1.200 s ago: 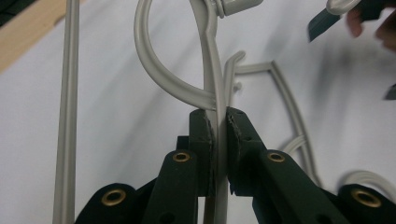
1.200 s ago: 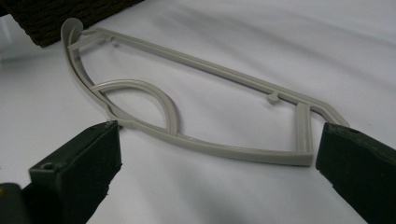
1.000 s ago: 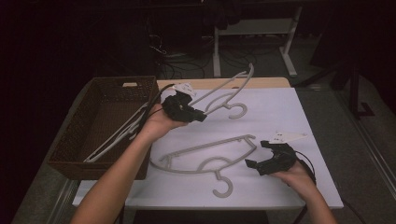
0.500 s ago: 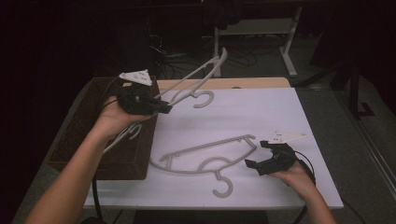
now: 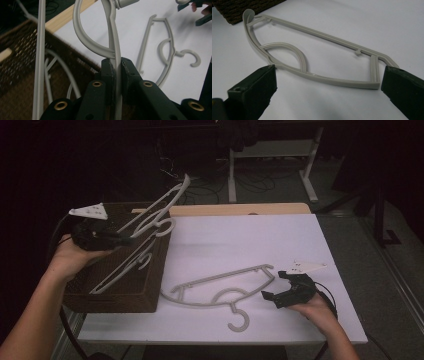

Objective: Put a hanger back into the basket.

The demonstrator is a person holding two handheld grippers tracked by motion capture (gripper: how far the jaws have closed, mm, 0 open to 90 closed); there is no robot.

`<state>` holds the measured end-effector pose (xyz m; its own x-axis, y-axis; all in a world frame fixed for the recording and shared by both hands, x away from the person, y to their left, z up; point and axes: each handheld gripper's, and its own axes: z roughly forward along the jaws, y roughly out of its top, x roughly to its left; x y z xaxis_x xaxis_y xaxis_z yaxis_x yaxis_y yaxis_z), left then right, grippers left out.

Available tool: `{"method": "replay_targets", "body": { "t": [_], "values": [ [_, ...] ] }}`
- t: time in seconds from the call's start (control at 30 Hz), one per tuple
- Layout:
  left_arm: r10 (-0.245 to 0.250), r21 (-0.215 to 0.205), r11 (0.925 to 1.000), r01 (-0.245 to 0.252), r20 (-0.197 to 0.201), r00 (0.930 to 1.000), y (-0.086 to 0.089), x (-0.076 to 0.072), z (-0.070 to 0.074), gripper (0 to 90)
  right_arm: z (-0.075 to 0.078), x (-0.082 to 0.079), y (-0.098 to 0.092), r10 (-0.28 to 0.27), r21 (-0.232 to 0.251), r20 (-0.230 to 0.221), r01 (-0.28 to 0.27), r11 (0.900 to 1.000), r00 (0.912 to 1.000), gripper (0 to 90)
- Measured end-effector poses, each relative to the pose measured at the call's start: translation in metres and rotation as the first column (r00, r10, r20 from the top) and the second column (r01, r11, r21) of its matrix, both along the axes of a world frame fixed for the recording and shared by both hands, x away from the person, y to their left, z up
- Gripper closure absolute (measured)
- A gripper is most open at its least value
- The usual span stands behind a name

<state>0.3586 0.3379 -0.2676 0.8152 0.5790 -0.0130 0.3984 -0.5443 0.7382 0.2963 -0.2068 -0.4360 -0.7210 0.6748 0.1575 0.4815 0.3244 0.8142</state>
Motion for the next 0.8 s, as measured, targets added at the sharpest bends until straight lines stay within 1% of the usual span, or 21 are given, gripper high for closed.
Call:
{"method": "replay_targets", "body": {
  "t": [0.1, 0.23, 0.47, 0.6, 0.7, 0.8],
  "values": [
    [0.025, 0.002, 0.9997, -0.025, -0.021, 0.9995, 0.017, -0.002, -0.011, 82.5, 0.000, 0.000, 0.000, 0.000, -0.002, -0.001, 0.000, 1.000, 1.0000, 0.0],
    [0.050, -0.003, 0.9988, -0.050, -0.046, 0.9977, 0.035, -0.006, -0.025, 82.4, -0.001, 0.000, 0.001, -0.001, -0.003, -0.005, 0.001, 1.000, 1.0000, 0.0],
    [0.093, -0.014, 0.9954, -0.095, -0.080, 0.9924, 0.062, -0.016, -0.039, 82.4, -0.002, 0.001, 0.001, -0.005, -0.005, -0.009, 0.005, 1.000, 0.9999, 0.0],
    [0.117, -0.023, 0.9926, -0.120, -0.107, 0.9874, 0.070, -0.017, -0.049, 82.4, -0.002, 0.001, 0.001, -0.006, -0.006, -0.010, 0.006, 1.000, 0.9999, 0.0],
    [0.115, -0.029, 0.9924, -0.120, -0.136, 0.9840, 0.072, -0.015, -0.057, 82.3, -0.002, 0.001, 0.001, -0.007, -0.007, -0.010, 0.006, 1.000, 0.9999, 0.0],
    [0.116, -0.008, 0.9928, -0.119, -0.167, 0.9791, 0.069, -0.012, -0.065, 82.3, -0.002, 0.001, 0.002, -0.006, -0.008, -0.010, 0.006, 1.000, 0.9999, 0.0]
  ]
}}
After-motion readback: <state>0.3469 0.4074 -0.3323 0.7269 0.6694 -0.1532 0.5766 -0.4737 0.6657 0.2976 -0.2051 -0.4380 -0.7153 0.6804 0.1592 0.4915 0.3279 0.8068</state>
